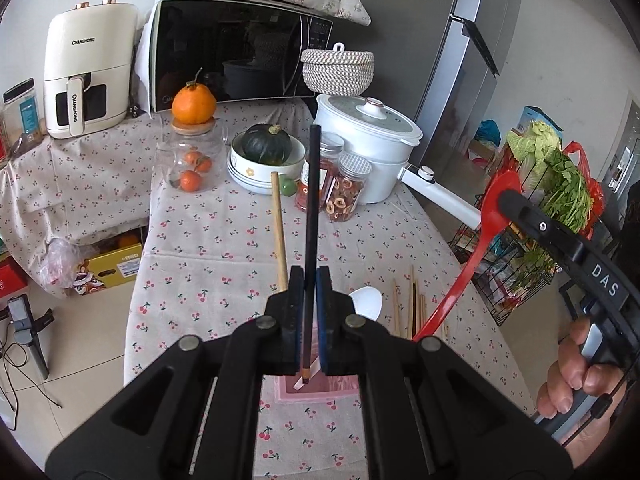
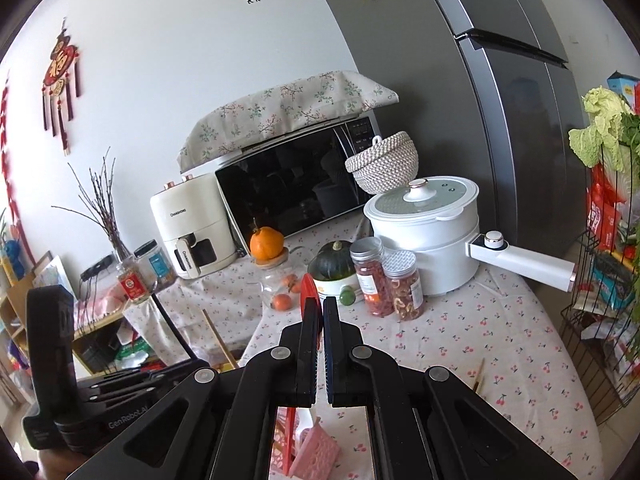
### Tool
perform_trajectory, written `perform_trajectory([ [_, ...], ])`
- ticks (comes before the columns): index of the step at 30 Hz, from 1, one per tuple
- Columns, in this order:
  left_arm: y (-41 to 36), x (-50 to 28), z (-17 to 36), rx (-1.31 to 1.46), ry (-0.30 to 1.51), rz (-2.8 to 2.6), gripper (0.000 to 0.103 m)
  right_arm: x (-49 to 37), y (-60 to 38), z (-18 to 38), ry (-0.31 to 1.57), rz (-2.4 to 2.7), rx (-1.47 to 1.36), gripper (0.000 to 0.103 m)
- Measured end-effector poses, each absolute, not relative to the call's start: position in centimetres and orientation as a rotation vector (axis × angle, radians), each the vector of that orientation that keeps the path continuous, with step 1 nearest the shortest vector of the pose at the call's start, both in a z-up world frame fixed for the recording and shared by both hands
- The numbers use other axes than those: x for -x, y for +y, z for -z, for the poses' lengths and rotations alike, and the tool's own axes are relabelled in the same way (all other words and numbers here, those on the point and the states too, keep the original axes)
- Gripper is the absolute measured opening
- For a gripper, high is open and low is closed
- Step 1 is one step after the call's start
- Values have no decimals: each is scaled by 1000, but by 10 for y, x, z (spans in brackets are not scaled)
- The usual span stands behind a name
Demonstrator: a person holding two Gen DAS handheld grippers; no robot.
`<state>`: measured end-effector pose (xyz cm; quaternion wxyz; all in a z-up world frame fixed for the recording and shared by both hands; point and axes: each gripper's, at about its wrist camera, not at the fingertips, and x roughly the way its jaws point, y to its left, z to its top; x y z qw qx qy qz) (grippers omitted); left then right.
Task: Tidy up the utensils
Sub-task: 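Lower the black chopstick into the basket with the left tool while the right tool adds the red spoon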
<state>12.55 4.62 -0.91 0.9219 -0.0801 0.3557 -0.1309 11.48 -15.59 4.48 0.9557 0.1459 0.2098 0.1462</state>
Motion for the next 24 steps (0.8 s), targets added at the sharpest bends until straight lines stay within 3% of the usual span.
perform_trajectory([
  [4,45,-130,15,171,759,273,10,-119,-151,-42,433,-296,-289,3],
  [6,49,-129,15,182,761,263,26,-120,-146,-40,433,-295,-274,3],
  [11,61,-117,10,214,757,250,50,-121,-133,-38,415,-300,-241,3],
  [16,72,-109,16,208,797,219,58,-121,-124,-41,379,-291,-227,3],
  [24,88,-102,32,212,850,158,81,-126,-100,-24,406,-277,-102,3],
])
